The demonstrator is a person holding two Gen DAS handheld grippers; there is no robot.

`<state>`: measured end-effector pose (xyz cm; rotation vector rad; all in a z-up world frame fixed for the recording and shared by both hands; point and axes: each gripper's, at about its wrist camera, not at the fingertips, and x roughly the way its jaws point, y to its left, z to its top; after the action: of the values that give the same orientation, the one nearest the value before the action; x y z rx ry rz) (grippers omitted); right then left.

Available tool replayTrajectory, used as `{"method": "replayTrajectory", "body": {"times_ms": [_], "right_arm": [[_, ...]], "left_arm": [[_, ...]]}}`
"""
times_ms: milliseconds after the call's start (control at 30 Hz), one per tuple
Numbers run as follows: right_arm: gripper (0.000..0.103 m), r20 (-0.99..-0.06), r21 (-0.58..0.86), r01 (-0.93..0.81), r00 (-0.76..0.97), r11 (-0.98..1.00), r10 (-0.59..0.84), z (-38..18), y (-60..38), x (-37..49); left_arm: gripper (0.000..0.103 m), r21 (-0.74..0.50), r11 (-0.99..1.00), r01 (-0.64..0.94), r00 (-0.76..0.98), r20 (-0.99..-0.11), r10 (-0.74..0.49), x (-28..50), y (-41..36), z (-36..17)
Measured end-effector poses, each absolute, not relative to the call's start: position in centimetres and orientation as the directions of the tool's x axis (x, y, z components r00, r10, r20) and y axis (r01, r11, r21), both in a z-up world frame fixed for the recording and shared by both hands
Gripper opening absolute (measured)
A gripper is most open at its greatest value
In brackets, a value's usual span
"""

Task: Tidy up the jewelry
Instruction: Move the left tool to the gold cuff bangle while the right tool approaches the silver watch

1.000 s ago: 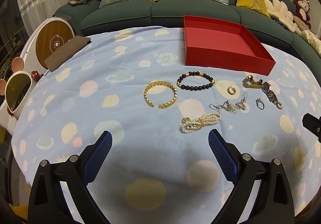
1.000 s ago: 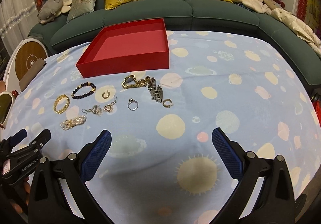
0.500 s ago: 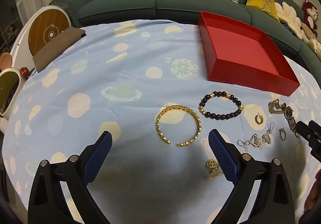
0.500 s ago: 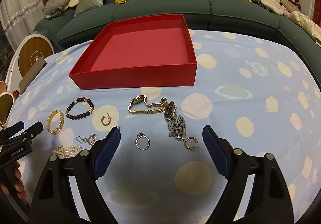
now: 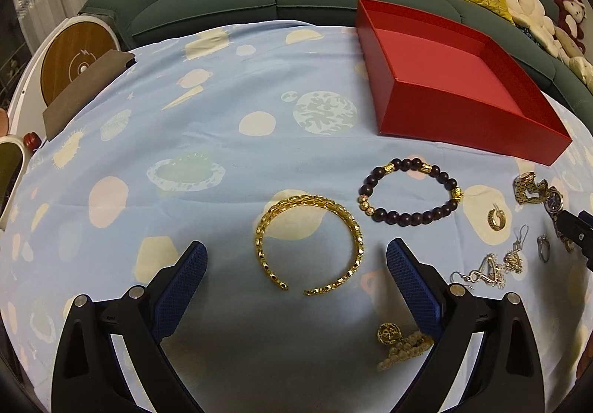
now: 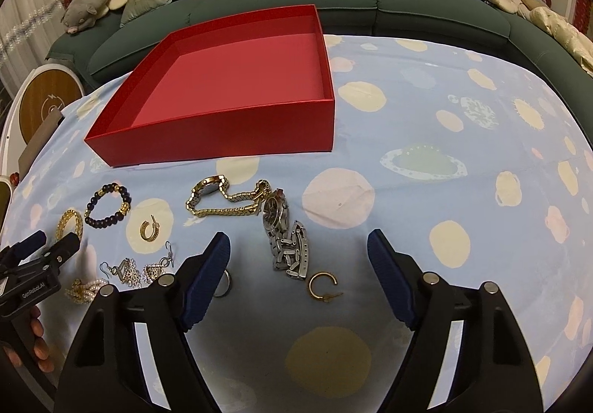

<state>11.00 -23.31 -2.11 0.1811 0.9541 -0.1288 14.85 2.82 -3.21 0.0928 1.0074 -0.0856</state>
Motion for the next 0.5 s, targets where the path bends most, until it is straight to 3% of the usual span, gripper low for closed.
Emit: {"method": "replayTrajectory", "body": {"times_ms": [333, 433, 500], "right_arm": [[0.058, -0.824, 0.059, 0.156, 0.565, 0.986, -0.04, -3.14, -22.95, 12.05], [0.038, -0.82, 0.052, 0.144, 0.571, 0.988, -0.04, -3.06, -22.96, 11.82], [0.021, -0.819, 0.063, 0.138, 0.573, 0.988, -0.028, -2.99, -23.05, 11.6]], "left_arm": [[0.094, 0.003, 0.994, 0.113, 0.532, -0.845, -0.058, 15.66, 2.91, -3.78], [0.08, 0.003, 0.99, 0.138, 0.545, -0.835, -0.073, 15.3, 2.5, -3.56], [0.064, -0.005, 0.987, 0.161, 0.548, -0.831, -0.094, 15.03, 2.33, -3.3]]}}
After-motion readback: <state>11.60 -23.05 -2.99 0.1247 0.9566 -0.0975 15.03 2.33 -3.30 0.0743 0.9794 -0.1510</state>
